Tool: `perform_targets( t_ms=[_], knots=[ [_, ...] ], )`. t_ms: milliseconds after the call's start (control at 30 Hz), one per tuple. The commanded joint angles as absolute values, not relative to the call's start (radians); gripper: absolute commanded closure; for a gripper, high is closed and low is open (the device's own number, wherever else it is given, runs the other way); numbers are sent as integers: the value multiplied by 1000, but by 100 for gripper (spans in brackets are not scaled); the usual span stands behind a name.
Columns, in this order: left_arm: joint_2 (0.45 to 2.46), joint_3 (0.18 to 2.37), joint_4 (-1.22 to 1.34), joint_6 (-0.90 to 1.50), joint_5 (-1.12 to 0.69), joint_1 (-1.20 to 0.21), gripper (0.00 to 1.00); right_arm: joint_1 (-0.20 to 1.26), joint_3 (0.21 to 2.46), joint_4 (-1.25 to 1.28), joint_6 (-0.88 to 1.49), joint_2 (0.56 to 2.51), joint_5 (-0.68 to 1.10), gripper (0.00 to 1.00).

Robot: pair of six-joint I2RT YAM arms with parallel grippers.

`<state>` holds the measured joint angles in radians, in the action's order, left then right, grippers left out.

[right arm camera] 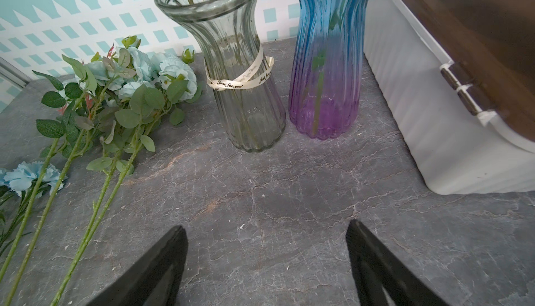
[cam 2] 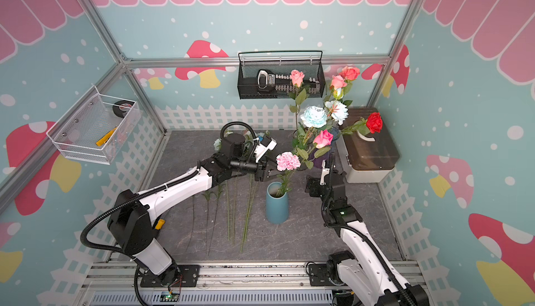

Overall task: Pick out blue flowers from the vase
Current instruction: Pick up the flower from the vase.

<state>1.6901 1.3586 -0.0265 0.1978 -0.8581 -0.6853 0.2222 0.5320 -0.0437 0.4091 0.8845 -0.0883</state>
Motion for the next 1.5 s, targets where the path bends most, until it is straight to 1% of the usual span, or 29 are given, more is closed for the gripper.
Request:
perform_targets(
  t_ms=[0,367,700,1033,1200,1333,1467],
  knots=[
    [1678,1357,12,210,-882,-698,48,215,534,-20,419,891,-77,15],
    [1703,1397,-25,193,-871,-726,51,215,531,-10,422,898,-67,15],
    [1717,1407,-15,207,-866,-729,65,215,529,-5,423,893,-64,15],
    [1741,1431,-40,198,-859,-739,64,216,528,0,425,893,-60,15],
    [1740,1434,-43,201,-856,-739,71,214,528,1,425,893,-58,15],
    [1725,1427,-43,201,-842,-739,82,215,525,0,425,891,-58,15],
    [1696,1404,-24,208,-818,-740,90,216,522,0,427,885,-61,15]
  ],
)
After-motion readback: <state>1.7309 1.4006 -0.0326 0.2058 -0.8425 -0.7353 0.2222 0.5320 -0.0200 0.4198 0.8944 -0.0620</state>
